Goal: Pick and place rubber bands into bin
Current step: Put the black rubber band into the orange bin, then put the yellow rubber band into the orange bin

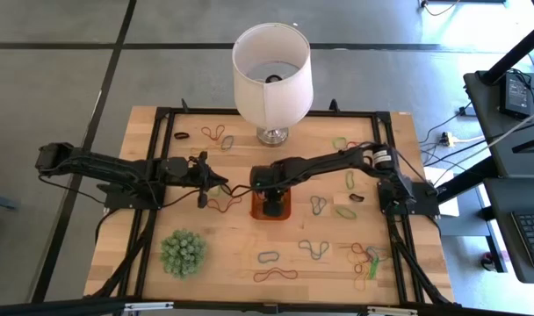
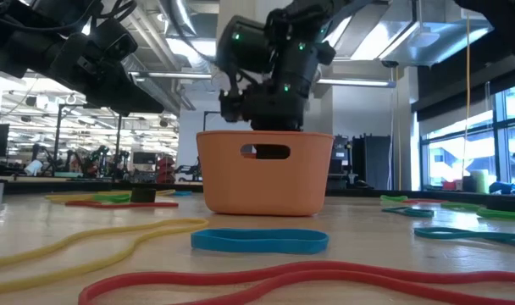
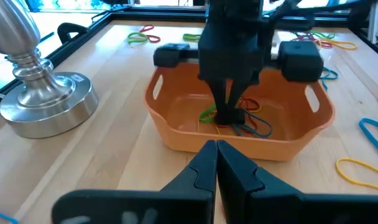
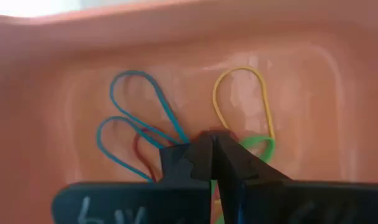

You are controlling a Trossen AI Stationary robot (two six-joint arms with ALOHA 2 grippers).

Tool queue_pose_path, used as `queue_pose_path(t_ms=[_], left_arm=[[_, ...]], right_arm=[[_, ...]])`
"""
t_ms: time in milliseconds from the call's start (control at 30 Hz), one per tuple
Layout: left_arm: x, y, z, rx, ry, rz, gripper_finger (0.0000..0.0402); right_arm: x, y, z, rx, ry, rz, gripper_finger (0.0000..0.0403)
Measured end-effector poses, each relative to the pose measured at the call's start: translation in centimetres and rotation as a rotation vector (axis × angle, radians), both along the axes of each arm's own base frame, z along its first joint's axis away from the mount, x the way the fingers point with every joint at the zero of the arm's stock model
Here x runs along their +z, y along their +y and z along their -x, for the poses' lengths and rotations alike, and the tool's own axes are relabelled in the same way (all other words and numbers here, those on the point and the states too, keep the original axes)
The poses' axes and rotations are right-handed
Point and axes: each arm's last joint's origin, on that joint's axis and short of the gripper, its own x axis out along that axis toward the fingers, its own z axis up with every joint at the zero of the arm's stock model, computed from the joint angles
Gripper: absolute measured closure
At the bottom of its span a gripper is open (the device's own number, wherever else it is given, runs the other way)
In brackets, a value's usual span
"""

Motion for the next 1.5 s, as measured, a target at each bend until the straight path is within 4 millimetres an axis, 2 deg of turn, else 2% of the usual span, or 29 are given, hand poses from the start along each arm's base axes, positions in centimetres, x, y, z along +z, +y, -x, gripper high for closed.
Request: queue_pose_path(t_ms=[200, 633, 867, 1033, 1133, 1233, 1500], left_arm=[[0.0, 0.0, 0.0, 0.000, 0.000, 0.000, 0.0396], [0.0, 0.0, 0.0, 0.001, 0.000, 0.003, 0.0396], [0.0, 0.0, 0.0, 0.001, 0.001, 0.002, 0.0395], [0.0, 0.0, 0.0, 0.004, 0.003, 0.002, 0.0394], [0.0, 0.0, 0.0, 0.004, 0.003, 0.002, 0.0396], [0.0, 0.0, 0.0, 0.004, 0.002, 0.001, 0.0394], [0.0, 0.0, 0.0, 0.004, 0.001, 0.001, 0.0396]], right_arm=[[-0.4, 0.0, 0.0, -0.021, 0.014, -0.007, 0.0353], [2.6, 0.0, 0.5, -0.022, -0.050, -0.007, 0.0240], [4.0, 0.0, 1.2, -0.019, -0.050, -0.005, 0.0222], [6.1, 0.0, 2.1, -0.009, -0.082, 0.006, 0.0225], [7.4, 0.0, 3.5, -0.021, -0.112, 0.055, 0.0236], [8.7, -0.1, 5.9, -0.074, -0.165, 0.088, 0.0247], [10.4, 0.2, 15.1, -0.226, -0.430, 0.023, 0.0261]])
